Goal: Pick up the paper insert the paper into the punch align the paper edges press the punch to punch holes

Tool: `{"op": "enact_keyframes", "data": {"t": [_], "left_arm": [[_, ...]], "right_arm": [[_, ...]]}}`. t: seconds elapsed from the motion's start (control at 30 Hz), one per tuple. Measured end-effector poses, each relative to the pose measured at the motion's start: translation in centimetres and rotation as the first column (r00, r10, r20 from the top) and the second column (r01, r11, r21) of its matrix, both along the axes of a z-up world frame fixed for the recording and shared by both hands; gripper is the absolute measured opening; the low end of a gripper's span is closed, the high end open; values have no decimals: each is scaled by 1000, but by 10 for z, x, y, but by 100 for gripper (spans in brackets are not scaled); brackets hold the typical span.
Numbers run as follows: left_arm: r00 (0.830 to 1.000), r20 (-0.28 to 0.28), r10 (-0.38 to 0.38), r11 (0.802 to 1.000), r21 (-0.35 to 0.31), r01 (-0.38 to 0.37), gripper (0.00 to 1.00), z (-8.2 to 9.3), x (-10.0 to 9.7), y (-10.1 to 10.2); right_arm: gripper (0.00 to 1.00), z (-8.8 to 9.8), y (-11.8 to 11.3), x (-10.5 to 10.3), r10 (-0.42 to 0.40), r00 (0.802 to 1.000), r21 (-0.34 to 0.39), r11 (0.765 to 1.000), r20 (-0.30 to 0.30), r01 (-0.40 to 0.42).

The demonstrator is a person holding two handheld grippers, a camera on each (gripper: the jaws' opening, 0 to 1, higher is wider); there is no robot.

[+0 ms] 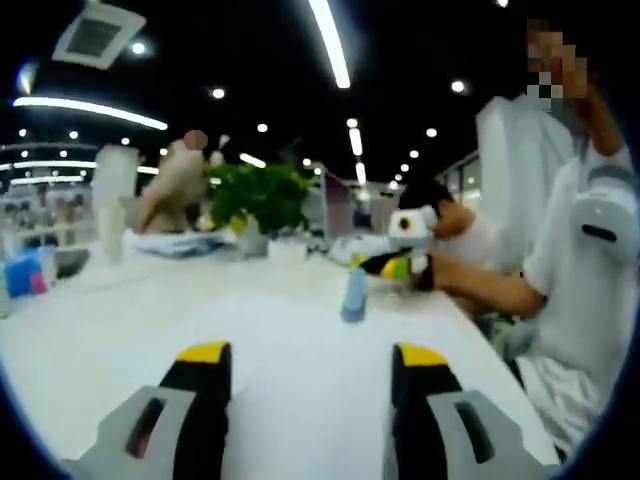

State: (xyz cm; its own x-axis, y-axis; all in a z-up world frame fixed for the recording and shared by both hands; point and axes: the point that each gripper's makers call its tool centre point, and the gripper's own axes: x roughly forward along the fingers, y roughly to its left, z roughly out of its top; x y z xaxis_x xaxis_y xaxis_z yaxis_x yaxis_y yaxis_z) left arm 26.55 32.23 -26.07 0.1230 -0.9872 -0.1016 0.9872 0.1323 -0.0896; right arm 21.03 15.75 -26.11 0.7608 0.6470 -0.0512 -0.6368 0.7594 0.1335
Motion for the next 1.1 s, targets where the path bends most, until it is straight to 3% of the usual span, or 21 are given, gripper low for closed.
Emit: {"op": "enact_keyframes", "data": {"t": [0.1, 0.2, 0.27, 0.37, 0.4, 0.5, 0.63, 0.7, 0.8, 0.9, 1.1], "left_arm": [[1000, -12, 2, 999, -35, -2, 57, 12, 0, -4], [1000, 21, 14, 999, -40, -13, 48, 24, 1, -18], [1000, 28, 5, 999, -48, -3, 50, 31, 0, -30], [998, 47, -41, 999, -27, 42, 55, 35, -12, -61], [994, 89, -68, 998, 14, 67, 56, 32, -15, -74], [987, 121, -107, 992, 79, 98, 56, 21, -20, -101], [973, 154, -170, 974, 179, 141, 56, 1, -22, -128], [968, 160, -193, 966, 206, 158, 56, -7, -24, -142], [961, 164, -222, 958, 220, 183, 56, -13, -29, -157], [960, 157, -230, 958, 211, 195, 55, -14, -31, -163], [961, 131, -242, 956, 202, 213, 54, -26, -38, -169]], "right_arm": [[36, 0, -11, 2, -125, 992, 1, 992, 1, 125], [39, -3, -27, 5, -262, 965, -34, 964, 1, 262], [40, -5, -33, 6, -294, 956, -74, 953, 16, 294], [42, -9, -36, 8, -316, 949, -74, 946, -12, 314], [42, -10, -36, 8, -320, 947, -72, 946, -23, 317], [43, -11, -39, 9, -327, 945, -71, 943, -31, 324], [43, -16, -55, 15, -429, 902, -104, 900, -46, 423], [44, -13, -55, 15, -425, 905, -98, 902, -25, 421], [48, -16, -58, 16, -434, 900, -87, 899, -43, 429], [48, -14, -55, 16, -415, 909, -75, 908, -36, 411], [48, -17, -55, 18, -422, 906, -125, 901, -21, 416]]}}
